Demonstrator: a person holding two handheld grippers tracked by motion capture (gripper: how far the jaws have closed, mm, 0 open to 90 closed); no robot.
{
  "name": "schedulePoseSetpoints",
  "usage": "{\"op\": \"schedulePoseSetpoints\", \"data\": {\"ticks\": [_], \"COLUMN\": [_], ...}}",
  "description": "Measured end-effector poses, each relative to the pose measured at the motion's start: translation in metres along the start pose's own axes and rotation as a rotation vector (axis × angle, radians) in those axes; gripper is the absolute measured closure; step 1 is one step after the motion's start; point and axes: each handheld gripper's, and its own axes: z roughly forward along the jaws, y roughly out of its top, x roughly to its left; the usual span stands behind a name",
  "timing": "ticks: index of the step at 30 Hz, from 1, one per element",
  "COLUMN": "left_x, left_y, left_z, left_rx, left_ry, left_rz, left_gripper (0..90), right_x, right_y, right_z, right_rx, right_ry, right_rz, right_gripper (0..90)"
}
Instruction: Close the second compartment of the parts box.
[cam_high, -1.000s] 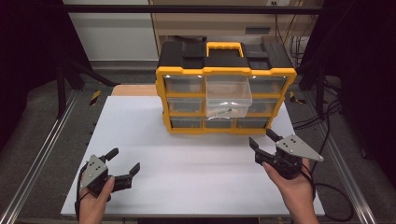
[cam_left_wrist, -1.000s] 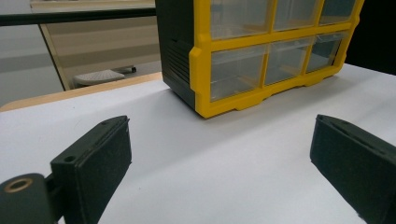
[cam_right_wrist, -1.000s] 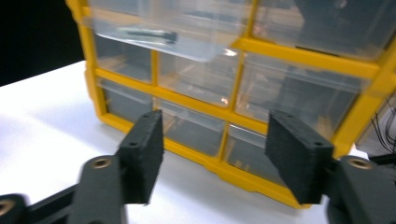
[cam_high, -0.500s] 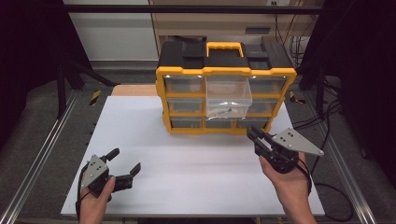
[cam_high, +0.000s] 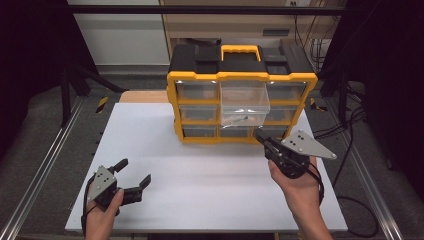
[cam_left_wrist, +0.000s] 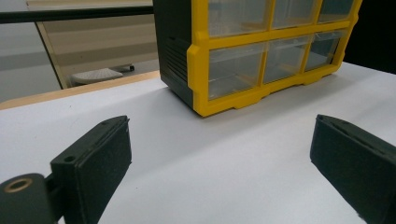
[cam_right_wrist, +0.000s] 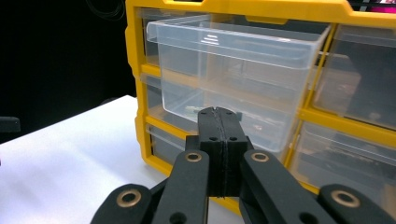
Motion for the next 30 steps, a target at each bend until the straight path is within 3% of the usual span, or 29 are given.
{"op": "schedulePoseSetpoints", "data": {"ticks": [9,24,30], "left_x": [0.001,0.003,0.002], "left_y": [0.0,-0.001,0.0], "left_z": [0.001,0.001,0.002], "left_rx": [0.002,0.005,0.003], "left_ry": [0.001,0.003,0.002], "left_rz": [-0.003,-0.009,-0.007], "left_gripper": [5.4,5.3,5.3], "right_x": [0.004,-0.001,0.0], "right_y": [0.007,0.009,0.011], "right_z": [0.016,0.034,0.041], "right_rx": [0.0,0.006,0.011], "right_ry": [0.008,-0.005,-0.009], "right_rz": [0.008,0.046,0.036], "right_gripper": [90.0,90.0,90.0]}}
